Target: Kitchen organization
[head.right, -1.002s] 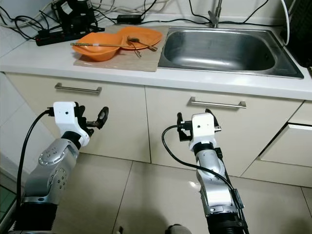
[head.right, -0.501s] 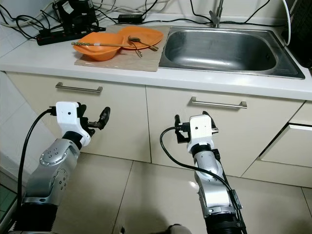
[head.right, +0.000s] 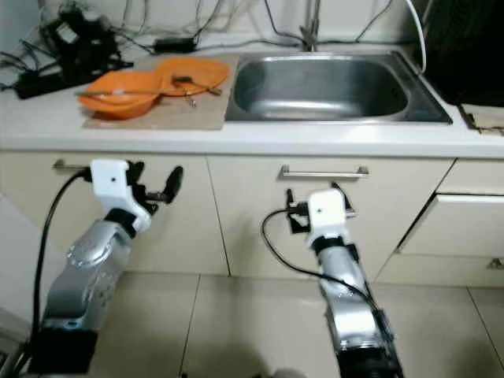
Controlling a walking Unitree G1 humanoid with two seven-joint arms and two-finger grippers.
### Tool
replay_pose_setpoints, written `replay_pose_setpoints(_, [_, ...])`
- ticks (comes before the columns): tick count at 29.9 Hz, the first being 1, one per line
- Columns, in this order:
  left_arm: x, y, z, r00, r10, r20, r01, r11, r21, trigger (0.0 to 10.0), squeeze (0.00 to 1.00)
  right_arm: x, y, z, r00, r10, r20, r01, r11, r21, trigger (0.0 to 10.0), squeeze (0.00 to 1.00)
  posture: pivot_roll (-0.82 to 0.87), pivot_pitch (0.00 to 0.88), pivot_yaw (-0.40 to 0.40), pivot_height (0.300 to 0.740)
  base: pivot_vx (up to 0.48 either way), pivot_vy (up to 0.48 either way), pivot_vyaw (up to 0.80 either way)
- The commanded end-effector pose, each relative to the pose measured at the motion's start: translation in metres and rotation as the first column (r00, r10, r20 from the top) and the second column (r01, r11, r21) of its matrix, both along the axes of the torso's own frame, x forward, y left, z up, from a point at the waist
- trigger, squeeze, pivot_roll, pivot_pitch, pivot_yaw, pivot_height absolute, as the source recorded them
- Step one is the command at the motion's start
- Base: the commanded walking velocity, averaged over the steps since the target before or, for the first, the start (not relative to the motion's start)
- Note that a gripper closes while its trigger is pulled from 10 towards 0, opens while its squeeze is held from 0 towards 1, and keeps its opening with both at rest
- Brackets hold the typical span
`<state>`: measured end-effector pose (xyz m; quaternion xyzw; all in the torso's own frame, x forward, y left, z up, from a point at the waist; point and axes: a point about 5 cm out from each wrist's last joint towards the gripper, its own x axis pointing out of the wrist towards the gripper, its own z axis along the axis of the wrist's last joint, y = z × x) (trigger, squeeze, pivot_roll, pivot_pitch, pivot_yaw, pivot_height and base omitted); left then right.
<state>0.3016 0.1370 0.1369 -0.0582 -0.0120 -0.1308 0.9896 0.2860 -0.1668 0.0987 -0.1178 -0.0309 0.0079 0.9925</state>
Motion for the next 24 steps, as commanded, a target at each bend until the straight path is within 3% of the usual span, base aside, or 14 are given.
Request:
replay_pose_setpoints(1, [-0.002, 0.012, 0.002, 0.999, 0.039, 0.016, -0.039, 0.999, 0.008, 10.0, 0.00, 0.005, 0.017, 0.023, 0.993, 0.052, 0.106, -0.053, 0.999, 0.007, 10.0, 0.00, -0.07, 0.000, 0.070, 0.740, 0.450, 0.000, 0.00])
replay_pose_setpoints(8, [-0.001, 0.011, 0.002, 0.999, 0.045, 0.021, -0.045, 0.999, -0.004, 10.0, 0.00, 0.010, 0.026, 0.051, 0.971, 0.093, 0.222, -0.090, 0.996, -0.022, 10.0, 0.00, -0.07, 0.000, 0.065, 0.740, 0.443, 0.000, 0.00])
replay_pose_setpoints(19, [-0.003, 0.008, 0.004, 0.998, 0.042, 0.043, -0.043, 0.999, 0.020, 10.0, 0.00, 0.009, 0.026, 0.046, 0.976, 0.084, 0.201, -0.084, 0.996, -0.010, 10.0, 0.00, -0.06, 0.000, 0.061, 0.740, 0.412, 0.092, 0.00])
replay_pose_setpoints(24, [-0.003, 0.003, 0.004, 0.998, 0.027, 0.055, -0.031, 0.998, 0.060, 10.0, 0.00, 0.010, 0.022, 0.041, 0.982, 0.059, 0.178, -0.064, 0.998, 0.026, 10.0, 0.00, -0.06, 0.000, 0.066, 0.740, 0.000, 0.000, 0.00])
